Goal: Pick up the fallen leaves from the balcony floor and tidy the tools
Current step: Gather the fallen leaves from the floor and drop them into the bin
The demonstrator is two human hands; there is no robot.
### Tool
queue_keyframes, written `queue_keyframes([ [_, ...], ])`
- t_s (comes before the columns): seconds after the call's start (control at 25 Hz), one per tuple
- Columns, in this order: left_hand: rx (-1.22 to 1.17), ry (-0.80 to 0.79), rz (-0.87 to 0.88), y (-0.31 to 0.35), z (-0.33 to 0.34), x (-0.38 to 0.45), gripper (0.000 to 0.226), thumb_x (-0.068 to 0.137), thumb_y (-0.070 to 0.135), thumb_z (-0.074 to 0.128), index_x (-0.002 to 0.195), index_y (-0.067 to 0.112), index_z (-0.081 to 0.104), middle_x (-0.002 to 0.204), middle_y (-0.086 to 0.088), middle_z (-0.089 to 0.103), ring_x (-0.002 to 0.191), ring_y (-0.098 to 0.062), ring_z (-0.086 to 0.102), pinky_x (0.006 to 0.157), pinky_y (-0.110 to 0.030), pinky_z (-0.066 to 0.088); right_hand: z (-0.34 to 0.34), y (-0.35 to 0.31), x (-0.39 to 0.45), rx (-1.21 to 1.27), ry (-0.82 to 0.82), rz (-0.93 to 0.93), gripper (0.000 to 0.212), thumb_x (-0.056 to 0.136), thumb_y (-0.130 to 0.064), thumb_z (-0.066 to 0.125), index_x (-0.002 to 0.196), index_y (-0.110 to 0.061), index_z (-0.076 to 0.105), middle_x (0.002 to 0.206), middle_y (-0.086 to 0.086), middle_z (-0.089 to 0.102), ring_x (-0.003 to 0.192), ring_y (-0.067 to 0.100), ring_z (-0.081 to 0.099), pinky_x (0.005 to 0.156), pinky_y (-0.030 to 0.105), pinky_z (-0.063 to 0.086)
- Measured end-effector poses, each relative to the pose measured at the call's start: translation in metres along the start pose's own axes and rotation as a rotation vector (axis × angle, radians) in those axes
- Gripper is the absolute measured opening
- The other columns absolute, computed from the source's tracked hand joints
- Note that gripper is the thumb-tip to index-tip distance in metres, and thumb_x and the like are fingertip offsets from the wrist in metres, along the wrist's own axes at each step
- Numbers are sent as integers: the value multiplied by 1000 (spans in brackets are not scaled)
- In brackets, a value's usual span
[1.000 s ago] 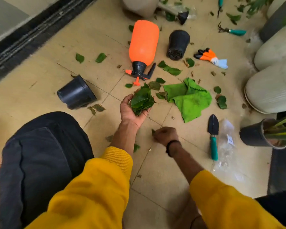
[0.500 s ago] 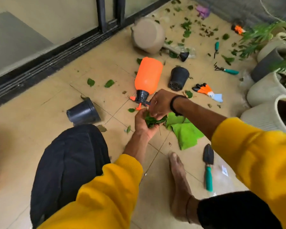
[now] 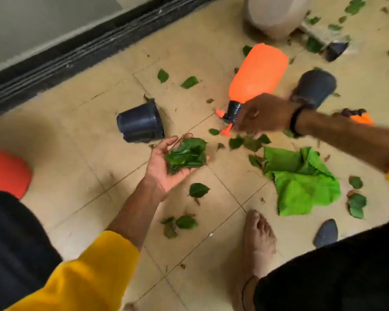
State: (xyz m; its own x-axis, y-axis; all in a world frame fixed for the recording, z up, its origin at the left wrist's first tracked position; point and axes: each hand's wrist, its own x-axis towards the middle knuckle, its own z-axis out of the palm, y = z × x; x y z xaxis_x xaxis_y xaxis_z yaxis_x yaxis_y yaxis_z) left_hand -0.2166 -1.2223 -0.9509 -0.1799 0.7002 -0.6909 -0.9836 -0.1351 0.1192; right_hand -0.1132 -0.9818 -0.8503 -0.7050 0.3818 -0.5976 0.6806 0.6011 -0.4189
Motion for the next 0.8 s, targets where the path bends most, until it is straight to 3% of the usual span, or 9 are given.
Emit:
queue_keyframes([
  [0.08, -47, 46, 53, 14, -33, -15, 35, 95, 27, 58, 123, 8, 67, 131, -15, 65, 119, -36, 64, 97, -60, 52, 67, 10, -6, 20, -108, 36, 74, 61, -69, 79, 118, -24, 63, 112, -8, 67, 84, 16, 70, 80, 33, 56],
  [0.16, -61, 95, 57, 20, -69, -35, 33, 94, 28, 60, 119, 9, 68, 126, -15, 66, 116, -36, 65, 92, -60, 54, 145, 19, -6, 6, -204, 40, 105, 53, -80, 77, 140, -32, 44, 129, -8, 43, 108, 17, 53, 91, 32, 47],
  [0.24, -70, 115, 55, 22, -104, -48, 28, 95, 31, 58, 109, 10, 70, 115, -15, 68, 108, -36, 68, 91, -59, 55, 204, 23, -4, -101, -186, -43, 125, 44, -89, 72, 149, -38, 27, 137, -2, 27, 124, 22, 38, 98, 39, 48],
  [0.32, -44, 134, 57, 28, -127, -55, 27, 96, 32, 56, 108, 11, 69, 114, -11, 66, 107, -33, 68, 92, -58, 55, 241, 17, -12, -274, -79, -169, 134, 38, -98, 61, 151, -37, 22, 142, 1, 20, 129, 26, 29, 93, 42, 53],
  [0.44, -89, 152, 72, 30, -145, -63, 26, 97, 32, 55, 107, 12, 68, 118, -6, 62, 112, -30, 65, 95, -56, 54, 267, -6, -19, -334, -46, -230, 135, 40, -99, 58, 151, -33, 18, 145, 4, 17, 131, 30, 27, 88, 44, 56],
  [0.6, -46, 175, 64, 30, -160, -69, 26, 97, 31, 52, 108, 11, 66, 120, -14, 61, 109, -34, 66, 92, -56, 56, 299, -31, -25, -324, -27, -225, 129, 49, -97, 56, 153, -33, 15, 145, 5, 17, 130, 30, 27, 90, 47, 54],
  [0.72, -82, 150, 59, 31, -166, -68, 27, 98, 31, 52, 109, 10, 65, 119, -16, 63, 109, -35, 67, 90, -56, 57, 311, -33, -24, -325, 14, -253, 103, 65, -82, 65, 148, -37, 23, 142, 6, 19, 124, 28, 28, 78, 42, 57],
  [0.8, -88, 137, 48, 27, -170, -67, 26, 98, 30, 53, 111, 10, 64, 125, -13, 59, 111, -36, 66, 90, -56, 56, 317, -29, -24, -271, 30, -334, 71, 82, -60, 68, 141, -34, 37, 139, 6, 25, 120, 27, 35, 75, 38, 58],
])
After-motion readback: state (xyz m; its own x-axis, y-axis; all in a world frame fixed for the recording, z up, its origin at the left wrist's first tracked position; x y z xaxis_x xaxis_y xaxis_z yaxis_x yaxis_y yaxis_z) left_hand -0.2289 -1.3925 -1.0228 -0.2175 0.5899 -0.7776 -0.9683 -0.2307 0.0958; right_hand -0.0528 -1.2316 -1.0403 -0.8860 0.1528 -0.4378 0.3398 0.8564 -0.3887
